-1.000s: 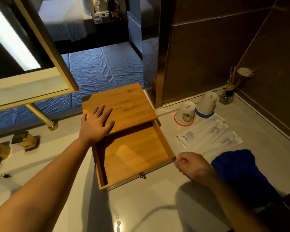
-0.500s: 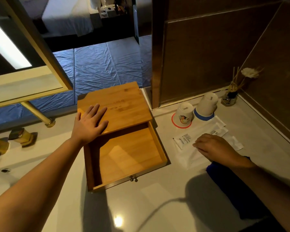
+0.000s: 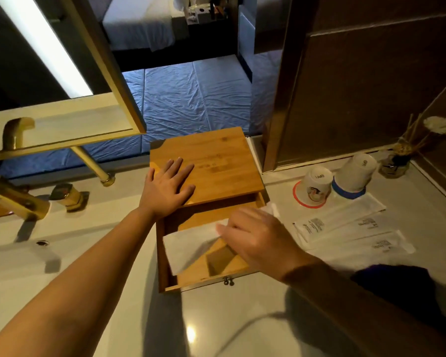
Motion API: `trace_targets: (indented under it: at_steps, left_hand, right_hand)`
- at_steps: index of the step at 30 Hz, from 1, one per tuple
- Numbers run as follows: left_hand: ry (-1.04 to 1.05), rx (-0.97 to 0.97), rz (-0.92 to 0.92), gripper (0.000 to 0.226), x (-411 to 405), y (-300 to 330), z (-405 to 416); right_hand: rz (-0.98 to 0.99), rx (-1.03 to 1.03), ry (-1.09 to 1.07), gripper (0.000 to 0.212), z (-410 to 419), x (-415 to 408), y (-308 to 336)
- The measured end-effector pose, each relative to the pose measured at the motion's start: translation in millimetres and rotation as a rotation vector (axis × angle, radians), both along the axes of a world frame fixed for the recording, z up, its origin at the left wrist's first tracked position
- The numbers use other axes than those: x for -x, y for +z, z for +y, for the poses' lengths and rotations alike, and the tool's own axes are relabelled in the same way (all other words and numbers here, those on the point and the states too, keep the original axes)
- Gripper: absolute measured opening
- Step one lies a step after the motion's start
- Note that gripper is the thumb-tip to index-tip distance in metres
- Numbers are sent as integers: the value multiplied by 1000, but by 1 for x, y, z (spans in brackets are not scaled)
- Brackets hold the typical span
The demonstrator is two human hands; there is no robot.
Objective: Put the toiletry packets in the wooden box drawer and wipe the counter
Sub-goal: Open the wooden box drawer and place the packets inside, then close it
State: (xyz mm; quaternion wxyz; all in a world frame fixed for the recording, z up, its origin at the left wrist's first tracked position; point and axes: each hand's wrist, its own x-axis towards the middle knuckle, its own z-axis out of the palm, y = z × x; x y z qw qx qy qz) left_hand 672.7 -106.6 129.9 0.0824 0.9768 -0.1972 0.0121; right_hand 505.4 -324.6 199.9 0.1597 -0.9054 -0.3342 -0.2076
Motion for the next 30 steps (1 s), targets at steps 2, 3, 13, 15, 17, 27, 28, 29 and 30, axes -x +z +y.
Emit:
trace_targets:
  at_steps: [2, 3, 13, 15, 17, 27, 28, 29, 30]
  left_hand:
    - [0, 0, -2, 63, 1, 0, 0]
    - [-1, 3, 0, 64, 1, 0, 0]
    - [-21, 27, -24, 61, 0, 0, 1]
    - [-22, 32, -17, 61, -1, -1, 1]
    - [-24, 34, -10, 61, -1, -2, 1]
    - [-18, 58, -6, 60, -1, -2, 0]
    - [-18, 56, -6, 60, 0, -2, 0]
    - [-18, 55, -6, 60, -1, -1, 0]
    - [-19, 54, -3, 60, -1, -1, 1]
  right_hand:
    - [32, 114, 68, 31, 28, -4, -18]
    - [56, 163, 67, 33, 36, -7, -28]
    - [193, 389, -204, 23, 57, -66, -58]
    - [237, 419, -272, 31, 61, -59, -61]
    - [365, 387, -375, 46, 61, -41, -68]
    - [827, 444, -556, 67, 58, -29, -84]
    - [814, 435, -553, 67, 57, -31, -86]
    - [800, 423, -550, 67, 55, -34, -88]
    - [787, 410, -546, 67, 53, -37, -90]
